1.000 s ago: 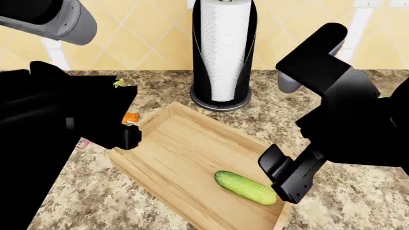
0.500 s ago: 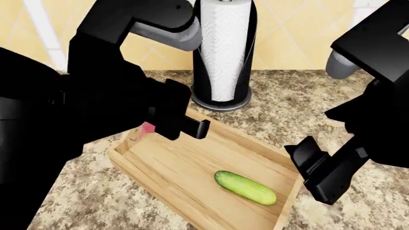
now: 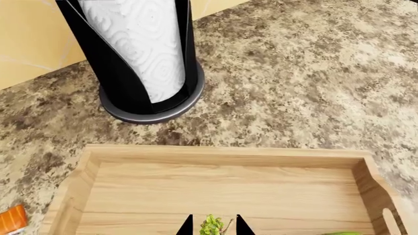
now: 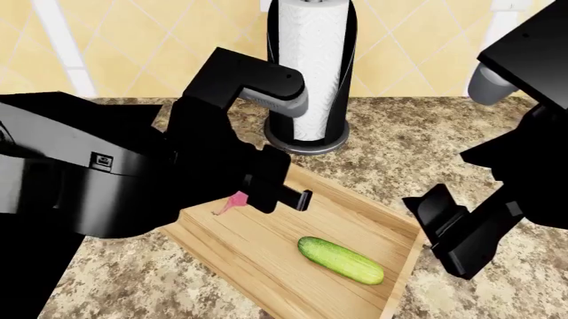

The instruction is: Pick up the fruits and vegetables and place them in the sink. Turn on the sink faucet to wash them. Then turn the sink off and put them in the tray.

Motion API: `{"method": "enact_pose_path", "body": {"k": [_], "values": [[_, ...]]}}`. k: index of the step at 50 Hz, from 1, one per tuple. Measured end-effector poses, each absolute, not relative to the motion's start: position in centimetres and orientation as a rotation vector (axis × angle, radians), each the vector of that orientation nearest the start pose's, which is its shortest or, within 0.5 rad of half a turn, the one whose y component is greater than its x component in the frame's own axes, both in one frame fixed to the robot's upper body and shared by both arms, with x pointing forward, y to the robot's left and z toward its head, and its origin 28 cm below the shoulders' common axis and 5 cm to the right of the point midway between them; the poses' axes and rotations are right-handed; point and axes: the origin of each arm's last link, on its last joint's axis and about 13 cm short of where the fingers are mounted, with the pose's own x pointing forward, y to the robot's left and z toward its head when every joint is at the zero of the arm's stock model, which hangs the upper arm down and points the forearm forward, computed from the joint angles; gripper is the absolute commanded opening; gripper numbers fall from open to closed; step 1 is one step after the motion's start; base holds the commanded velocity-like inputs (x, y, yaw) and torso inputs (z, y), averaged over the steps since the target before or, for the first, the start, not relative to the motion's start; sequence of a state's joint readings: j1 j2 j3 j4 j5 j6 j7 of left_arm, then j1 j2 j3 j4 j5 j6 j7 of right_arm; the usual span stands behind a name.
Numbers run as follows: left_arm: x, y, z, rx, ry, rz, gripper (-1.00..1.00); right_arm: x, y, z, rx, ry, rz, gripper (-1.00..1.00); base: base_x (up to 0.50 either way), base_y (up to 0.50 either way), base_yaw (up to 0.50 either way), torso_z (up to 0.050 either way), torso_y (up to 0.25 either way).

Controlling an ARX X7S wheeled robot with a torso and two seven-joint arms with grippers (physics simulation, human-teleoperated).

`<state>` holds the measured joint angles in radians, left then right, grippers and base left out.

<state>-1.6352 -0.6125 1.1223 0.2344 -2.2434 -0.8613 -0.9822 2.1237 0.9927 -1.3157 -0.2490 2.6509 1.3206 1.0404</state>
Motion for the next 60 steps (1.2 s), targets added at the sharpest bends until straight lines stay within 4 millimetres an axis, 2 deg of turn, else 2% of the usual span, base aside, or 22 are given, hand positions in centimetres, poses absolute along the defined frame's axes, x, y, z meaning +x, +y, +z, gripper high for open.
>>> {"method": "enact_pose_path", "body": {"k": [27, 60], "values": [[26.3, 15.6, 28.3, 0.155, 0.620, -0.552, -1.00, 16.4, -15.5, 37.6, -0.460, 0.636, 0.426, 1.00, 0.00, 0.00, 0.00, 0.000, 0.000], [28.6, 14.8, 25.2, 0.154, 0.674, -0.512, -1.00, 16.4, -15.8, 37.4, -0.456, 0.635, 0.418, 1.00, 0.00, 0.00, 0.00, 0.000, 0.000]]}}
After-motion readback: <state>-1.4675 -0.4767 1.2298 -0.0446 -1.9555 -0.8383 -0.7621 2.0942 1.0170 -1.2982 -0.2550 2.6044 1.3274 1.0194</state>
